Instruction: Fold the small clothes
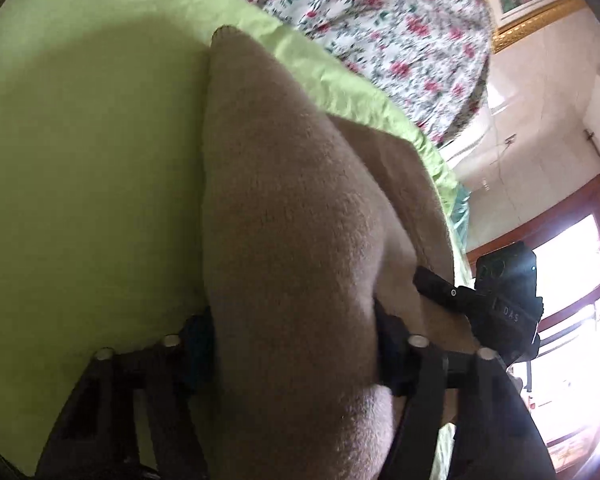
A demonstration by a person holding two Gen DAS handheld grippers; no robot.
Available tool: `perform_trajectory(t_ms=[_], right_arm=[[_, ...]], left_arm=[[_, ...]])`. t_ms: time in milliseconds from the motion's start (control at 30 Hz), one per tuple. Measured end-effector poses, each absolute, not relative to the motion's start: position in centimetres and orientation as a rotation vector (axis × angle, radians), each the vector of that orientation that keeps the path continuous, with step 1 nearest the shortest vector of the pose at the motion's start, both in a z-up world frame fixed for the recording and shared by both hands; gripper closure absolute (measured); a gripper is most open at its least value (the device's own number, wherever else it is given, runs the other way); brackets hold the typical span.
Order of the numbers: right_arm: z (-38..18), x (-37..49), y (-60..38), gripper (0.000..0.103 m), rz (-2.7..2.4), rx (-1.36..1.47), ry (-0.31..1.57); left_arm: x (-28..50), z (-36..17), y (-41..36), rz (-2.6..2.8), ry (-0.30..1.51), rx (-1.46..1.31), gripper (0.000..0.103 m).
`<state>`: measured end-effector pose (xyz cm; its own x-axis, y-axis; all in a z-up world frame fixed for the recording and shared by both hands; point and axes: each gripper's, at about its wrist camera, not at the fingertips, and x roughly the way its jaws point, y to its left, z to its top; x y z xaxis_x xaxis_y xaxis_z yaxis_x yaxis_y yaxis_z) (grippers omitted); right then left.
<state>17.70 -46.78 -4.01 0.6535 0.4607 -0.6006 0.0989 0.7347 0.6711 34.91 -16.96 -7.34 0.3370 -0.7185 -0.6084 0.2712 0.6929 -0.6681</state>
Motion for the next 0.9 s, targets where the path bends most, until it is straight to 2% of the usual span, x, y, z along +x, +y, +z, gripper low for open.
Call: perform_trajectory(t_ms=[67,233,400,633,800,900], right_arm=[[-2.7,16.6,-45.2,0.07,0.27,0.739,0.8],[-0.4,13.8,-39.3,0.07,0.408,0.717,0.739],[-1.1,12.4,-29.8,0.07,0.593,0.683,0.738],[-5.2,14.0,-18.8,0.07,0.714,0.642,0.858],[-8.0,14.0,-16.0,0.07,0.673,0.622,0.931],[-8.5,13.9,-16.0,0.067,0.638,0.62,0.944]], left_arm=[[33.8,-6.6,-15.6,-0.693,1.029,-0.53,0.05],[26.9,-2.7,-8.4,-0.68,0.912,-0.56,0.051],[18.0,-0.9,1.0,-0.559,0.806,-0.55,0.051],[11.6,-3.0,11.0,-0.389,0.798,-0.583,0.051],[10.8,-7.1,13.3,-0.343,0.843,-0.602,0.048],[10.5,-8.7,14.3,-0.366,0.83,-0.661,0.043]])
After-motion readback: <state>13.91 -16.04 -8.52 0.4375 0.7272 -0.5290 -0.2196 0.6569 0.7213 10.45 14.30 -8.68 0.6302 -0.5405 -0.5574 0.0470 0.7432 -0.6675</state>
